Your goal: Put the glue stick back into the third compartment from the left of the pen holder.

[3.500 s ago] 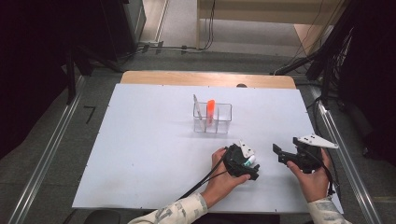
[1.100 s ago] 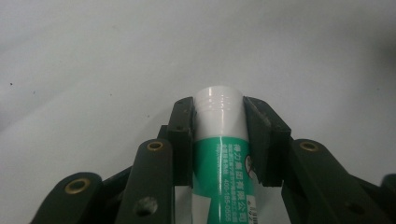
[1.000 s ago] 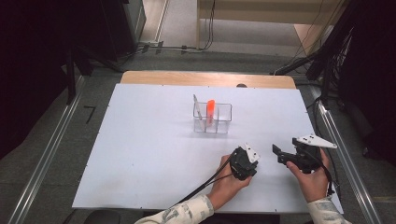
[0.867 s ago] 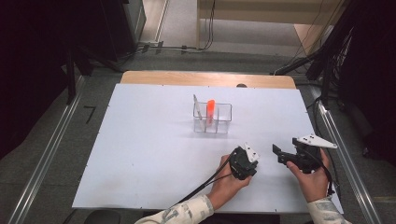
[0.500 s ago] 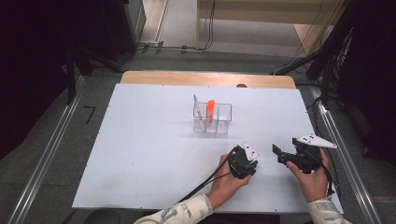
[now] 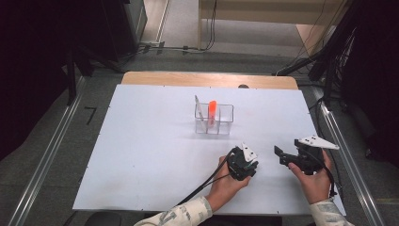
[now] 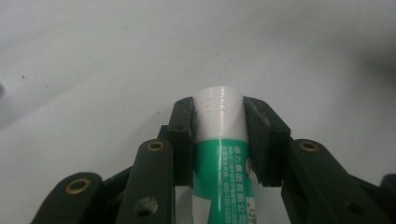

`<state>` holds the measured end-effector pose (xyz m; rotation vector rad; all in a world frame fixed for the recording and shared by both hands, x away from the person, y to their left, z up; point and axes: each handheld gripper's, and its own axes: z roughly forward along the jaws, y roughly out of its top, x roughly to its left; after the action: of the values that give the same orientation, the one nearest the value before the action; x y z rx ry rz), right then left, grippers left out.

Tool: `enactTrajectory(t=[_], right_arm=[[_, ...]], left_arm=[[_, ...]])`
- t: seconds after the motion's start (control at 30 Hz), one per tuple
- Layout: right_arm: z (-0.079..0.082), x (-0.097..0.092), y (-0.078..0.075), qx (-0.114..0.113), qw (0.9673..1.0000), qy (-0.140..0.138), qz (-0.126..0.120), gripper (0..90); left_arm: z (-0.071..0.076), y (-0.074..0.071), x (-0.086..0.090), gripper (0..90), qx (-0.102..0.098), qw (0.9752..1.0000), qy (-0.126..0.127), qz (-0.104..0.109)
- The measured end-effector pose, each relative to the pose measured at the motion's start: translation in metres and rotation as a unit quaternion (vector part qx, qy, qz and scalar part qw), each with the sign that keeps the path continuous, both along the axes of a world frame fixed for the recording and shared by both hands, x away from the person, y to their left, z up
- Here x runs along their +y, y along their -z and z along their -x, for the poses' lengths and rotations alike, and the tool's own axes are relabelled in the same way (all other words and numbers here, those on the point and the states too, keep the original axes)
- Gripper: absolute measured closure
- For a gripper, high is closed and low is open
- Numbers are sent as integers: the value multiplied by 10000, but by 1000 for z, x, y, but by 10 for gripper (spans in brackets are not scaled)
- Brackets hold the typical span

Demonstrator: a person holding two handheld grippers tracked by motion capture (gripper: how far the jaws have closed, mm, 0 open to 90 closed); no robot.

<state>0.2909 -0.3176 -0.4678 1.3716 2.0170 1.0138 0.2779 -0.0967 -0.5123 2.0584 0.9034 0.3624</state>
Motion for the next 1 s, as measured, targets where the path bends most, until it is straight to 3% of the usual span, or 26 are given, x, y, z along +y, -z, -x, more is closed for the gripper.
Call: enactTrajectory(t=[1.0], right_arm=[[0,0,0,17,10000,-5,24,153]], left_arm=[[-6,-24,20,662,-169,9990,-255,313]])
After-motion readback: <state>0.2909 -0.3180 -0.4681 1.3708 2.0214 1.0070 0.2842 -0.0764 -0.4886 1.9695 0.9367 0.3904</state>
